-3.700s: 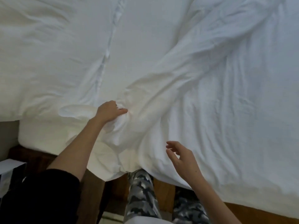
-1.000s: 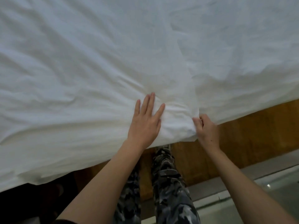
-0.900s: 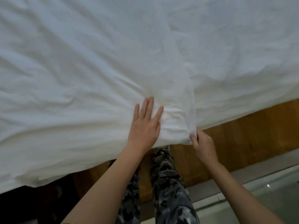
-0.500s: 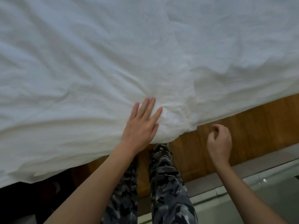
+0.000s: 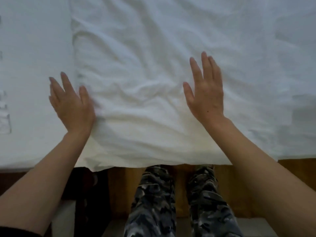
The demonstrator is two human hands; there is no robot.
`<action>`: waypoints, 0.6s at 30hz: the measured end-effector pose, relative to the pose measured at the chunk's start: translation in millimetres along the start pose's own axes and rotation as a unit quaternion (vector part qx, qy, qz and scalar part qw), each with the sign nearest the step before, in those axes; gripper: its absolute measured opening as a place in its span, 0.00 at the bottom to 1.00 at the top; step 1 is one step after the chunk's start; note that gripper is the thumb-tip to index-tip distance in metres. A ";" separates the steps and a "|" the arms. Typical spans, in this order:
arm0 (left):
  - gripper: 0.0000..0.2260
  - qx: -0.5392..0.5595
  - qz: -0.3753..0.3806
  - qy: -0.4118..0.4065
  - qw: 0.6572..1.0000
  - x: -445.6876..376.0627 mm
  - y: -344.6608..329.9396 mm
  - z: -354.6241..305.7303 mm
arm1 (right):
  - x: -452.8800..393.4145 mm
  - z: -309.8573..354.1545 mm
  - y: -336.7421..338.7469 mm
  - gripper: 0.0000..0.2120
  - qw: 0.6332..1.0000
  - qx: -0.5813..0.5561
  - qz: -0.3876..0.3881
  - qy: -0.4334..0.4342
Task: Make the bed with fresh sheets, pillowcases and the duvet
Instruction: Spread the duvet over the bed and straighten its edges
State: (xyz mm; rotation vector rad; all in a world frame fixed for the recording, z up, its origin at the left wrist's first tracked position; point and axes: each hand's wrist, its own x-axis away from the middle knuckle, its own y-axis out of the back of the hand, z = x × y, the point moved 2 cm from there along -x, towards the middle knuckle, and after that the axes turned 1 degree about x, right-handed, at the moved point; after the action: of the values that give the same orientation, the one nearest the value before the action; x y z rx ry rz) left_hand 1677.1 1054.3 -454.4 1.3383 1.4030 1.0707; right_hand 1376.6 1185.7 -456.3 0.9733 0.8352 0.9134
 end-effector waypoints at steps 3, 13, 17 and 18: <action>0.26 0.084 0.070 0.075 0.991 18.8 -11.3 29.5 | -14.9 35.4 -30.5 0.26 0.999 0.009 0.026 0.028; 0.28 0.136 0.144 0.197 0.960 152.7 -31.4 100.9 | 81.2 54.0 -87.8 0.27 0.972 0.099 0.193 0.085; 0.21 0.131 0.134 0.172 0.967 162.9 -27.2 115.9 | 80.5 56.1 -87.3 0.27 0.973 0.103 0.195 0.075; 0.20 0.129 0.130 0.159 0.970 164.5 -28.4 119.0 | 80.4 56.2 -87.8 0.27 0.972 0.107 0.195 0.073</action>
State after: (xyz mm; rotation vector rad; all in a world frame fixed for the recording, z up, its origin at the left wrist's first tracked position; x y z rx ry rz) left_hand 1783.9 1218.3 -515.4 1.6240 1.6796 1.3583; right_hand 1479.2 1216.9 -532.7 1.2998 0.8957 1.2605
